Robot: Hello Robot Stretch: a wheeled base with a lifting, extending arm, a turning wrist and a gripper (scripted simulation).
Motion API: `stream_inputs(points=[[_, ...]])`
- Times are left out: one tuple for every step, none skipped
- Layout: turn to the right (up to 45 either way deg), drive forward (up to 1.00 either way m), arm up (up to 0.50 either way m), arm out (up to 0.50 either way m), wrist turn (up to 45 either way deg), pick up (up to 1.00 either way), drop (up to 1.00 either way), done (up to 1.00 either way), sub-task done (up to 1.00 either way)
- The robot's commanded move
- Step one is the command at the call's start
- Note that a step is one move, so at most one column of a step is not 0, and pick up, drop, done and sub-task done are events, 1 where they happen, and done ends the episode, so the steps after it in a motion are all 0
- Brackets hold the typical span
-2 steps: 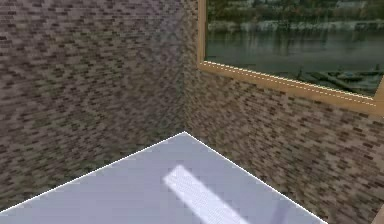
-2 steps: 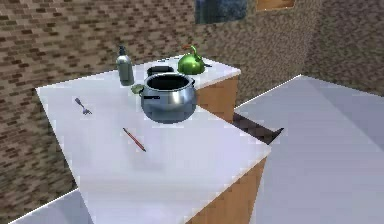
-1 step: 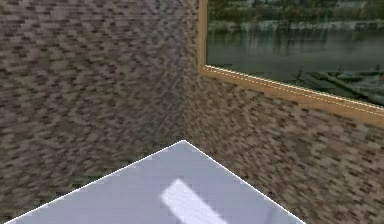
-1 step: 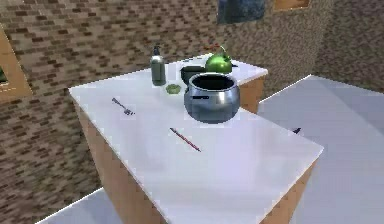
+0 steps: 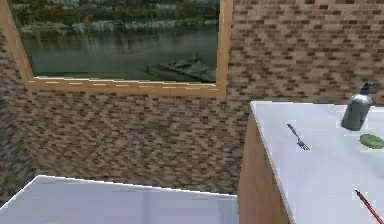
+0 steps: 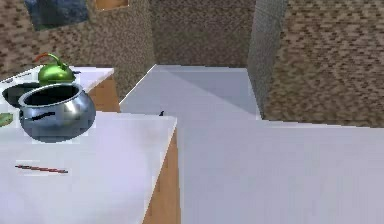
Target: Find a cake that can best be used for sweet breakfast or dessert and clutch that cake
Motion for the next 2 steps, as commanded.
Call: stream_inputs(points=[[0.0, 0.60, 0.00, 0.00, 0.0, 0.00, 0.00, 0.00, 0.00], [-12.0, 0.00, 0.00, 0.00, 0.0, 0.00, 0.00, 0.00, 0.00]])
